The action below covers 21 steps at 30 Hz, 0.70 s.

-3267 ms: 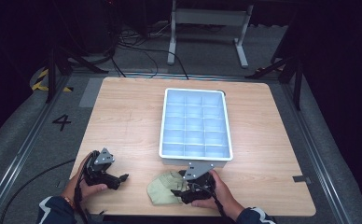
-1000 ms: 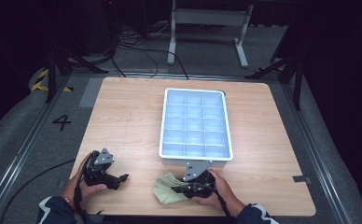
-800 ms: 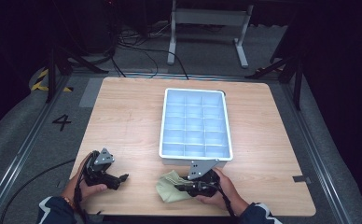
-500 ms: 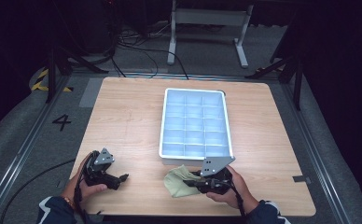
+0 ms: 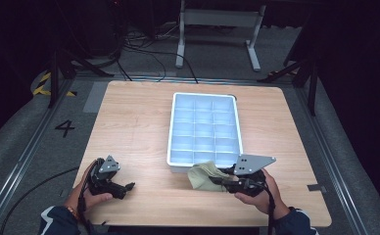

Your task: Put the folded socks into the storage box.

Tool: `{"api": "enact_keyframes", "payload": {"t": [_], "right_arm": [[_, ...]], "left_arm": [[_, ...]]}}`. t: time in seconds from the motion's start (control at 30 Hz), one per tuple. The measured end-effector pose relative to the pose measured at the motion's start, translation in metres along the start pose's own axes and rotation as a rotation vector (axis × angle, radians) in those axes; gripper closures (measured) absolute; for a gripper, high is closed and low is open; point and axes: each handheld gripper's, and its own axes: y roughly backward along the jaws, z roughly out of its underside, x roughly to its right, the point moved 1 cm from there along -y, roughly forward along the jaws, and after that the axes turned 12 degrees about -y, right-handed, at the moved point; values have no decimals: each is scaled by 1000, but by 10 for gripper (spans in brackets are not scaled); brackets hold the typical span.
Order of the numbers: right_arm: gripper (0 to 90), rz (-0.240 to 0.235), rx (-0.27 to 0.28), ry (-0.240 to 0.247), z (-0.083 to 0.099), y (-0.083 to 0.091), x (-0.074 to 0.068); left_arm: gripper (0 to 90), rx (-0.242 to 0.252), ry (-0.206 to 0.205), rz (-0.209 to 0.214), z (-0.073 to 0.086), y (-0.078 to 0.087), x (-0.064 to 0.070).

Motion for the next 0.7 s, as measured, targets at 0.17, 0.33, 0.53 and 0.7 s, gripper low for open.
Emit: {"api": "enact_keyframes", "payload": {"t": [0.17, 0.33, 0.53, 0.7], "right_arm": [[739, 42, 54, -25, -2, 21, 12], [739, 90, 100, -57, -2, 39, 27], [739, 142, 127, -85, 0, 51, 42], [739, 185, 136, -94, 0, 55, 52]], "left_arm": [[3, 0, -3, 0, 0, 0, 0], [3, 0, 0, 0, 0, 0, 0], [3, 1, -1, 0, 0, 0, 0], [3, 1, -1, 0, 0, 0, 0]]}}
